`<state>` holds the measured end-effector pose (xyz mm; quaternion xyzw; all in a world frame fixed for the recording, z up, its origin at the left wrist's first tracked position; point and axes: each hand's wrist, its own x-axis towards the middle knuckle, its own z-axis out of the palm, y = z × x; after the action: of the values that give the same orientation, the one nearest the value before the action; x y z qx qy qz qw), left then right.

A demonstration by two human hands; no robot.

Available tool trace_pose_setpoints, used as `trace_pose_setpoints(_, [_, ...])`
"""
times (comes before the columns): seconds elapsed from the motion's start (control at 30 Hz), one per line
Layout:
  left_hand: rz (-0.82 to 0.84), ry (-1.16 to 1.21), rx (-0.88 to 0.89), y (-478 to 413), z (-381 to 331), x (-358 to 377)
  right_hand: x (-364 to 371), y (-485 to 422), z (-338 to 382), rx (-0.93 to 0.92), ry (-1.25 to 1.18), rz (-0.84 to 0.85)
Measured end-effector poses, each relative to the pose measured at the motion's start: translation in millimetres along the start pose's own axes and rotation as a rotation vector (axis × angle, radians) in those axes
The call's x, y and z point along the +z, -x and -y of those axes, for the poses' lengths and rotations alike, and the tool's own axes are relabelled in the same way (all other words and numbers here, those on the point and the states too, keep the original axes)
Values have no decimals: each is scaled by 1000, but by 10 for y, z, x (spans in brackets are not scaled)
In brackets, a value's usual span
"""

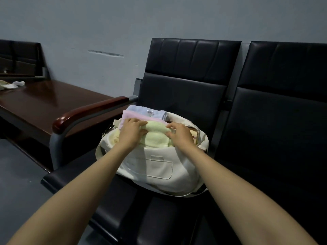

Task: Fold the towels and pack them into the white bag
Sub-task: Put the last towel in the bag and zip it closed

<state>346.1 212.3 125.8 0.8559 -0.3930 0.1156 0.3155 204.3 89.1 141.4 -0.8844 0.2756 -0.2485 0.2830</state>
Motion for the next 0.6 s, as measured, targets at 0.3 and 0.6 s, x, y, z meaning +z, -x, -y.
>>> trace_pose_setpoints(0.3, [70, 88, 220, 441, -542, -531, -629, 560, 79, 26, 43, 49])
trace_pose_setpoints(0.6, [293, 236, 244, 1559, -1441, -866, -1672, 1897, -91, 110, 137, 106])
